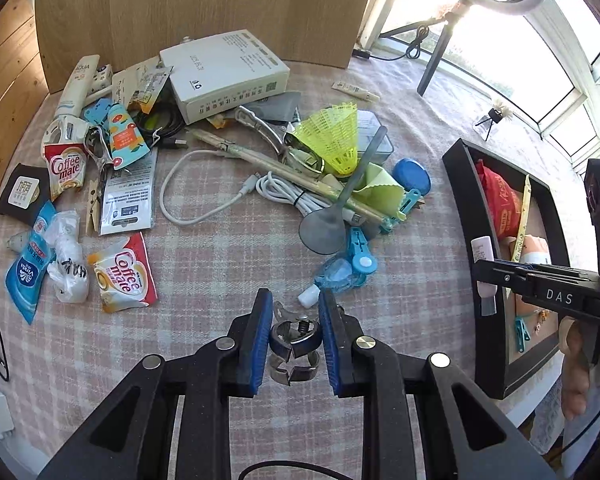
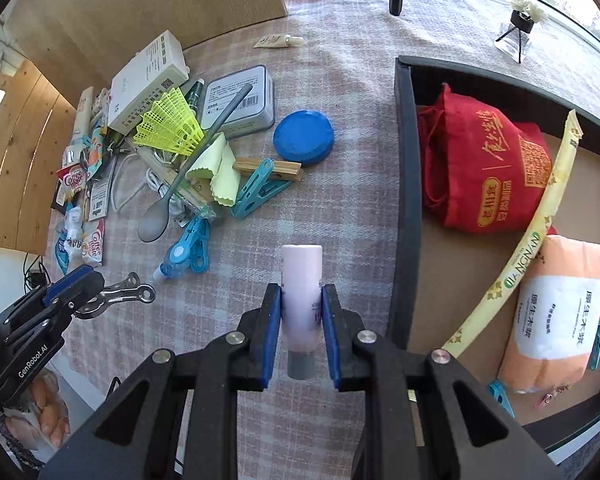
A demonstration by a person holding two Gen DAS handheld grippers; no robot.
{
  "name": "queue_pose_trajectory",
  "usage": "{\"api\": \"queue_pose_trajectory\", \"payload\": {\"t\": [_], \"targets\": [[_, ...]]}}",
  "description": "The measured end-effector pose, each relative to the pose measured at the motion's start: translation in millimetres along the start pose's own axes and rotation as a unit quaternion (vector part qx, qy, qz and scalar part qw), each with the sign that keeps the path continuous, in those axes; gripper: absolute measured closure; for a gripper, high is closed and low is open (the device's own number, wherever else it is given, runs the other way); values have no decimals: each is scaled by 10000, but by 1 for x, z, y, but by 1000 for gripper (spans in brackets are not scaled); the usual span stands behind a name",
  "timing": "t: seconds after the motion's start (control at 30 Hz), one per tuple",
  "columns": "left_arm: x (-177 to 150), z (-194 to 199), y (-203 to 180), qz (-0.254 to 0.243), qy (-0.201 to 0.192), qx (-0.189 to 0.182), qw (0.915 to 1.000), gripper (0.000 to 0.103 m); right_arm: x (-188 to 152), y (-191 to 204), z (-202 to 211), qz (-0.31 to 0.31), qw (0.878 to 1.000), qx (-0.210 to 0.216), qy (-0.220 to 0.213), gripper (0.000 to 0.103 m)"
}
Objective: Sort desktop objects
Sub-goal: 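Carry the clip and pink bottle into the black tray and open both grippers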
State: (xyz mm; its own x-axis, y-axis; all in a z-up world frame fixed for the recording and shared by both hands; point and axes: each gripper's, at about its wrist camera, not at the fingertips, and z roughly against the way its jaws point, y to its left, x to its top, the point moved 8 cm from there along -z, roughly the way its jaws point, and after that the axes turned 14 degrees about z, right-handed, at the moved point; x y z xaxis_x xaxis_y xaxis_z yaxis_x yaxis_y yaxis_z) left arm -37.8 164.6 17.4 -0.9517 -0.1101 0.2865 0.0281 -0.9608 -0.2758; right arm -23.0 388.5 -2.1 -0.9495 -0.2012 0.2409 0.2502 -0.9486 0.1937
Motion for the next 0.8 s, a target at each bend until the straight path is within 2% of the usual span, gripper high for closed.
{"api": "queue_pose_trajectory", "payload": {"t": [0.13, 0.3, 0.57, 0.8], "targets": [[-7, 13, -27, -169, -68, -170, 9997, 81, -2, -17, 29, -107, 9996, -76, -230, 83], [-26, 22, -81, -546, -34, -461, 9974, 81, 0, -46, 45, -363, 9984, -245, -360, 83], [-63, 17, -185, -1423, 181, -858, 9859, 81, -49, -123, 78, -982, 9921, -633, -464, 83], [-97, 2, -251, -1950, 429, -998, 9748, 80, -89, -183, 97, -1381, 9838, -1033, -483, 83]]}}
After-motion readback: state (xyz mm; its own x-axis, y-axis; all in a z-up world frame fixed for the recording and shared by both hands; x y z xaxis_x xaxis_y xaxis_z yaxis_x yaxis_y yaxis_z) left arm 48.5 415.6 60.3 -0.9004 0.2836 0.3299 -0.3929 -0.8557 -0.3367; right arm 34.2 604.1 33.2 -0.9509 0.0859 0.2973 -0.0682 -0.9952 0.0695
